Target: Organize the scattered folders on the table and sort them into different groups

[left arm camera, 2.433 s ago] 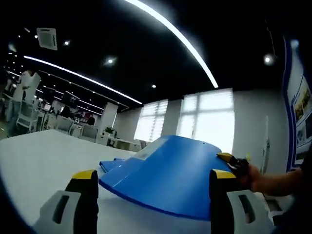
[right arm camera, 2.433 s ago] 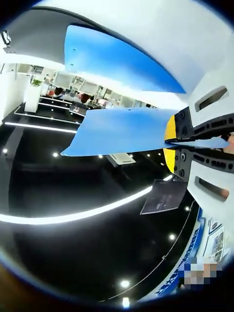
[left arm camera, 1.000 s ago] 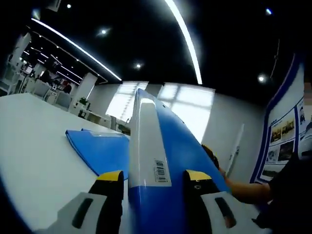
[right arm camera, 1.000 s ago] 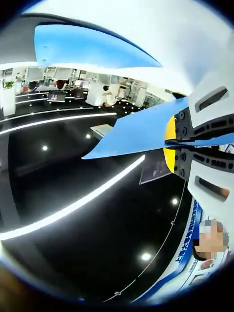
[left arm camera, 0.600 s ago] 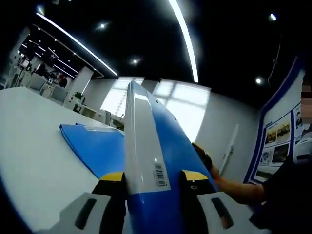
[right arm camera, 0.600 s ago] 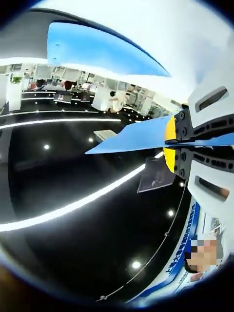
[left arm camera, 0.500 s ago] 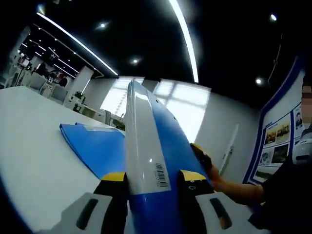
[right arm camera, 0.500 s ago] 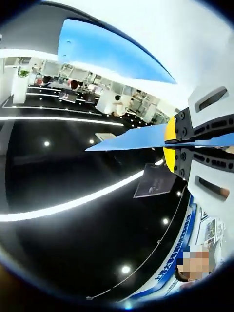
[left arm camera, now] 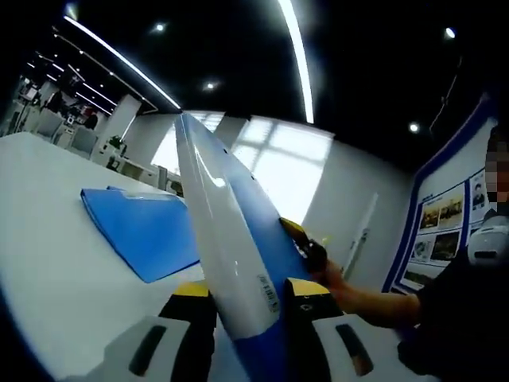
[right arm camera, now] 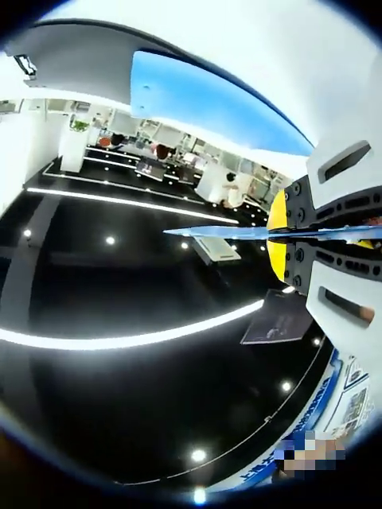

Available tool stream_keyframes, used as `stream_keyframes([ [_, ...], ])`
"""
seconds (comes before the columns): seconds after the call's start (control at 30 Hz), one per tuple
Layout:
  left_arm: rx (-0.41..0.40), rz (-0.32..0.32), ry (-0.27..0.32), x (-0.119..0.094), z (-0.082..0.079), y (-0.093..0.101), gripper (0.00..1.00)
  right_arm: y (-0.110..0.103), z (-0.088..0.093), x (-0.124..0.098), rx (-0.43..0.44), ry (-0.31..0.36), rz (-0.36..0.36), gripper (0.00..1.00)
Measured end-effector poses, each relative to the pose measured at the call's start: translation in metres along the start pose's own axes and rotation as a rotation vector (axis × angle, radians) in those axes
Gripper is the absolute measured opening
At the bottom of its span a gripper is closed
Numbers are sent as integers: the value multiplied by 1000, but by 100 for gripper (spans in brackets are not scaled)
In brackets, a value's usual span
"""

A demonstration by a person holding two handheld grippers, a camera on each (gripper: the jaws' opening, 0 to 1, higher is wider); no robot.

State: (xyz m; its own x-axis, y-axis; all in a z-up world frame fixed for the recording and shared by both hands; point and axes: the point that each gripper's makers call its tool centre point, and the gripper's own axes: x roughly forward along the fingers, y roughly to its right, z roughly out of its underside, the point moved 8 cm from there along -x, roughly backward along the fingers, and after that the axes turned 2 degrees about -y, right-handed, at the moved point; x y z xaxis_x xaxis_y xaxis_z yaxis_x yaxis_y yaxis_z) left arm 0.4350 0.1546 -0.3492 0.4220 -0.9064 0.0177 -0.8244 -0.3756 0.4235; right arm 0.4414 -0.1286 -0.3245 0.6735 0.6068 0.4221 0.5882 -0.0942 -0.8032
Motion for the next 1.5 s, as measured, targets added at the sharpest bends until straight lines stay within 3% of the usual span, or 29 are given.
stream_keyframes([
  [0.13, -16, 25, 9, 0, -1, 2, 35, -1, 4, 3, 5, 11, 6, 3],
  [0.2, -44, 74, 16, 1, 0, 8, 35, 1, 6, 7, 6, 13, 13, 3],
  [0.37, -44, 52, 17, 0, 0, 6, 33, 2, 7, 9, 21, 26, 20, 3],
  [0.47, -103, 62, 32, -1, -1, 6, 31, 2, 8, 9, 6, 13, 44, 3],
  [0.7, -100, 28, 13, 0, 3, 7, 30, 9, 8, 4, -164, -42, 127, 6],
  [0.83, -98, 21, 3, 1, 4, 7, 30, 8, 8, 2, -187, -45, 124, 6],
  [0.93, -99, 17, 0, 1, 4, 8, 30, 10, 9, -1, -283, -81, 152, 8],
  [1.2, -101, 9, -6, 0, 6, 9, 30, 10, 11, -4, -281, -87, 152, 8],
  [1.5, -156, -6, -14, -5, 0, 11, 28, 4, 13, -1, -291, -113, 162, 7],
])
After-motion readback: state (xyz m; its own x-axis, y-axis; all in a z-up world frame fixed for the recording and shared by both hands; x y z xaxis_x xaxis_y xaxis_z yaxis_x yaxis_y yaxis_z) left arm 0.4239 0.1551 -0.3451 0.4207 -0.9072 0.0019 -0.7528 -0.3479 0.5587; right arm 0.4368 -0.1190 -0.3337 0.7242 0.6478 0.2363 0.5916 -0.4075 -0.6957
